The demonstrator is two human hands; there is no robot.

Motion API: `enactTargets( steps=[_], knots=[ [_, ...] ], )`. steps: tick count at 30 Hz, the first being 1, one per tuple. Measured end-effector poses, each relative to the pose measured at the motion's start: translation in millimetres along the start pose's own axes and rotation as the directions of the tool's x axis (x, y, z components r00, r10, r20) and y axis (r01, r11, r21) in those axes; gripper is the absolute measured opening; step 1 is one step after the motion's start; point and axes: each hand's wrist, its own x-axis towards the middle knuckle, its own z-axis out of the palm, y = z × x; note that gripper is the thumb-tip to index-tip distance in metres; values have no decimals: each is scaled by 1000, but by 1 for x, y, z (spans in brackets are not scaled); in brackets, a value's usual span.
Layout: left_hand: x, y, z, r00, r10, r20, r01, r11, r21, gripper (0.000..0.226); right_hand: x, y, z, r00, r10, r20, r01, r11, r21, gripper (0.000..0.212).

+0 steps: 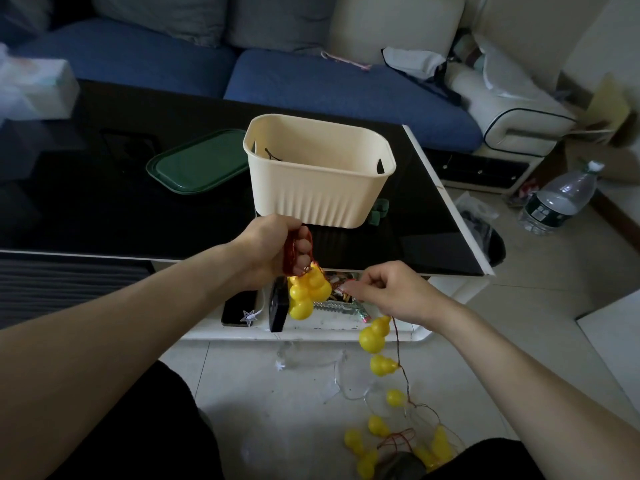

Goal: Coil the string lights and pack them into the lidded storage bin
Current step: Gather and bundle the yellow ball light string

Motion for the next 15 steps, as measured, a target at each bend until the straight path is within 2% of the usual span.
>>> enactTargets(
  steps=[3, 8, 12, 15],
  knots=[
    [0, -2, 3, 1000, -1, -18, 0, 999, -44, 37, -6, -11, 1, 997, -82, 8, 82, 995, 53, 31],
    [0, -1, 13, 998, 28, 49, -19, 982, -189, 34, -11, -25, 7, 979, -195, 60, 189, 979, 81, 21],
    [-1, -5, 23, 988, 43, 151, -25, 992, -120, 25, -14, -30, 11, 969, -231, 89, 229, 973, 40, 22],
    [-3, -14, 28, 982, 10, 191, -23, 998, 66, 23, -16, -32, 12, 962, -243, 124, 242, 970, 24, 18]
  ],
)
